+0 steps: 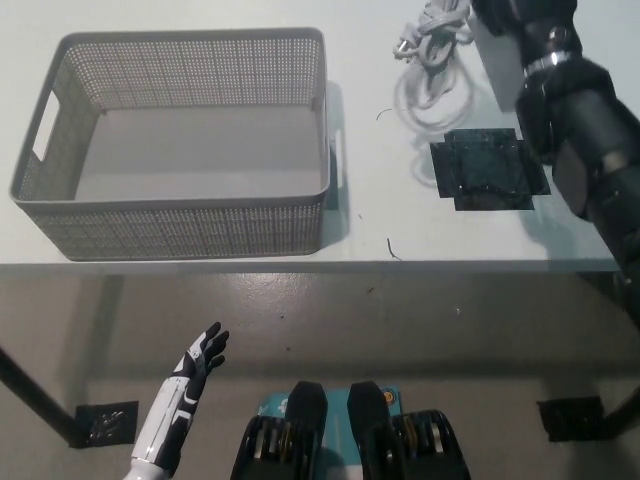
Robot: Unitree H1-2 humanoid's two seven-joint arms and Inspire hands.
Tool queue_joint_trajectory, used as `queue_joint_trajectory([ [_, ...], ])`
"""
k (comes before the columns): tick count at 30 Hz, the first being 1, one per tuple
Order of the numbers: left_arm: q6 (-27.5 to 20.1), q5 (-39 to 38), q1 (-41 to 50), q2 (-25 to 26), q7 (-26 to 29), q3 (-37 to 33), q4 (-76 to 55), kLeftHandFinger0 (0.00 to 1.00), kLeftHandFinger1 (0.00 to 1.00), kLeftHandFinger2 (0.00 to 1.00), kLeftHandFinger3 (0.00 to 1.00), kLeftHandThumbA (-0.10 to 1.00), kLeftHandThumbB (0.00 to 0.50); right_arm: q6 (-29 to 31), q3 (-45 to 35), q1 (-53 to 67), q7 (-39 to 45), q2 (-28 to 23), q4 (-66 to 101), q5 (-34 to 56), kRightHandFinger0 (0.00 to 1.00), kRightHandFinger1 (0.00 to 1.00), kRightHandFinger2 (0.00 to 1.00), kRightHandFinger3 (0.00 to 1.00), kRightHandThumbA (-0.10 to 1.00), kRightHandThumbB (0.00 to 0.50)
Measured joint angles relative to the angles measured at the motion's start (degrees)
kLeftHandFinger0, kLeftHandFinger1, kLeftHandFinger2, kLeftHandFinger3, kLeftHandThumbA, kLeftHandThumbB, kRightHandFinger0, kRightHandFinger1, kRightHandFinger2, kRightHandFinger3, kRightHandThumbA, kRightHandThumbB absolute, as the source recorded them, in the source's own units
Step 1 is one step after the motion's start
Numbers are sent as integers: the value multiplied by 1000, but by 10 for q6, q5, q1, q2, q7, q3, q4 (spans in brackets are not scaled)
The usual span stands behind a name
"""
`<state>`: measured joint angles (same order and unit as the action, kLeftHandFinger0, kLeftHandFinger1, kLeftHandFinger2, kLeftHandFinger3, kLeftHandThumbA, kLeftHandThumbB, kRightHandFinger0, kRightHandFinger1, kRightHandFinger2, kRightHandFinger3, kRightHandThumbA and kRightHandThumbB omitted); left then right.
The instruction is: Use the right hand to pick up a power strip and put it into a container on the left side
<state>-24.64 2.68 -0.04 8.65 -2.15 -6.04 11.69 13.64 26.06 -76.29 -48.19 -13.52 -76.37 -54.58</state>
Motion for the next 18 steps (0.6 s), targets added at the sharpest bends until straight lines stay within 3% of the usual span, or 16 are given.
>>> queue_joint_trajectory([
  [3,0,-1,0,0,0,0,0,1000,1000,1000,1000,1000,92,12,-5,-10,-18,-2,30,1,0,73,656,572,-100,157],
  [4,0,-1,0,0,0,0,0,1000,1000,1000,1000,1000,90,14,-6,-15,-26,-2,41,1,0,63,695,630,-100,175],
  [7,0,-1,0,0,0,0,0,1000,1000,1000,1000,1000,95,17,-8,-30,-49,-1,69,0,0,31,679,660,-100,131],
  [10,0,-1,0,0,0,0,-1,1000,1000,1000,1000,1000,88,18,-8,-47,-63,5,89,0,0,0,527,481,-100,138],
  [11,0,-1,1,0,0,0,-1,1000,1000,1000,1000,1000,94,19,-8,-52,-65,9,93,0,0,0,489,462,-100,136],
  [12,0,-1,1,0,0,0,-1,1000,1000,1000,1000,1000,93,19,-7,-58,-67,14,95,0,0,0,435,423,-100,214],
  [13,0,-1,1,0,0,0,-1,1000,1000,1000,1000,1000,92,20,-4,-68,-69,22,95,-1,0,0,390,477,-100,271],
  [15,0,-1,1,0,0,0,-1,1000,1000,1000,1000,1000,90,22,1,-80,-70,35,94,-1,0,0,241,249,-100,209],
  [16,0,-1,1,0,0,0,-1,1000,1000,1000,1000,1000,87,23,5,-88,-70,43,89,-1,0,0,211,188,-100,181],
  [17,0,-1,1,0,0,0,-1,1000,1000,1000,1000,1000,86,24,9,-94,-71,50,84,-1,0,0,289,200,-100,176],
  [18,0,-1,1,0,0,0,-1,1000,1000,1000,1000,1000,87,24,13,-100,-71,60,77,-2,0,0,345,219,-100,204],
])
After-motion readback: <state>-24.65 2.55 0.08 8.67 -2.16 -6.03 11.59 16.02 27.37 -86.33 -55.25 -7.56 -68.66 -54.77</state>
